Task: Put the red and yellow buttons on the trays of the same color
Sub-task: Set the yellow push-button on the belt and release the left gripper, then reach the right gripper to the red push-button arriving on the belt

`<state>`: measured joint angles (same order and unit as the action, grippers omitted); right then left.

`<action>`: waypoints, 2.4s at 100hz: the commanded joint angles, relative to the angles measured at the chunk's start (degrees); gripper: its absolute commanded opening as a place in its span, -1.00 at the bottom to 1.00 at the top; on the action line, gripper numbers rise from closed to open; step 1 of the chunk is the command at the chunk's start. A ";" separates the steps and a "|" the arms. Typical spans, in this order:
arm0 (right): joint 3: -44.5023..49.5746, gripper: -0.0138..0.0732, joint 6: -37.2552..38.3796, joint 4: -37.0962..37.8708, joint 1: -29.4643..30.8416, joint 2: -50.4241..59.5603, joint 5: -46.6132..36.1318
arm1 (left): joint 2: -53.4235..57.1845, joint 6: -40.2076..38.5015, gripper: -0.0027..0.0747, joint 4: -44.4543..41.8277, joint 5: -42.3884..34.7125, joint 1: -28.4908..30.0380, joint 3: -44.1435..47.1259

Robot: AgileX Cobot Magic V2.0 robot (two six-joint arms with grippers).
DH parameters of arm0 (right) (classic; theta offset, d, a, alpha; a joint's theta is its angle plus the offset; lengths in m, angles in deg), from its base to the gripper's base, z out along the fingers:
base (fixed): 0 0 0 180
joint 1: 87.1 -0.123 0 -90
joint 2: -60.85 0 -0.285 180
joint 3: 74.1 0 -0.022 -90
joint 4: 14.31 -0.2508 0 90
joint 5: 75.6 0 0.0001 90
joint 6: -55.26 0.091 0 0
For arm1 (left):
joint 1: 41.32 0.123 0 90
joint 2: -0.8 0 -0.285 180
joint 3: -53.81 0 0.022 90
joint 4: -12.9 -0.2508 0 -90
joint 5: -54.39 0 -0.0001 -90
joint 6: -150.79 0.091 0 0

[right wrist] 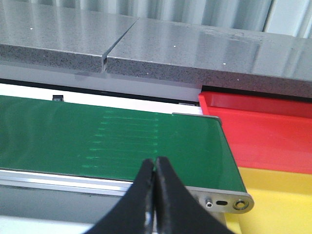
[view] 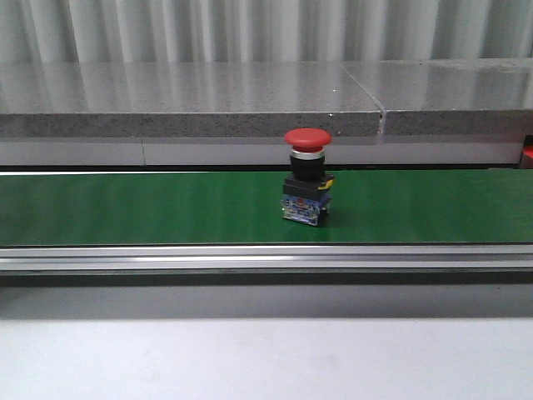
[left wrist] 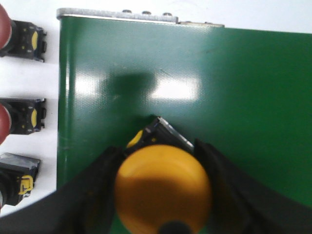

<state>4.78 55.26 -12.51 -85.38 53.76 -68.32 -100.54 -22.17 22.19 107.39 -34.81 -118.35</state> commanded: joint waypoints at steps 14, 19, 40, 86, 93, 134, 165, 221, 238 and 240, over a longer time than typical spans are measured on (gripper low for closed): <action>-0.38 -0.85 0.00 0.62 0.02 0.71 -4.71 | 1.95 1.30 0.48 0.51 0.89 -0.47 -1.61; -0.38 -0.85 0.00 0.62 0.02 0.71 -4.71 | 2.29 1.41 0.48 0.52 0.89 -0.86 -1.61; -0.38 -0.85 0.00 0.62 0.02 0.71 -4.71 | 6.29 3.16 0.48 0.52 -0.04 -5.29 -1.74; -0.38 -0.85 0.00 0.62 0.02 0.71 -4.71 | 16.40 4.25 0.48 1.29 -2.05 -14.39 -1.53; -0.38 -0.85 0.00 0.62 0.02 0.71 -4.71 | 19.05 4.25 0.48 2.60 -3.76 -14.54 -0.68; -0.38 -0.85 0.00 0.62 0.02 0.71 -5.59 | 41.98 0.44 0.48 4.01 -23.31 -14.54 20.25; -1.70 -0.85 0.00 -1.45 0.02 0.71 -7.28 | 54.89 -0.54 -0.08 3.89 -28.63 -14.54 34.26; -33.97 -0.85 0.00 -4.85 0.02 -26.23 28.22 | 56.61 -0.54 -0.98 3.89 -32.18 -14.54 37.30; -41.06 -0.85 0.00 -4.96 0.02 -36.56 32.14 | 56.61 -0.54 -0.98 3.89 -31.96 -14.54 37.30; -41.37 -0.85 0.00 -5.02 0.02 -37.44 32.08 | 56.61 -0.54 -0.98 3.89 -31.84 -14.54 37.30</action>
<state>-32.90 55.26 -17.24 -85.38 20.55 -34.30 -43.98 -22.27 25.07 79.64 -48.83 -79.46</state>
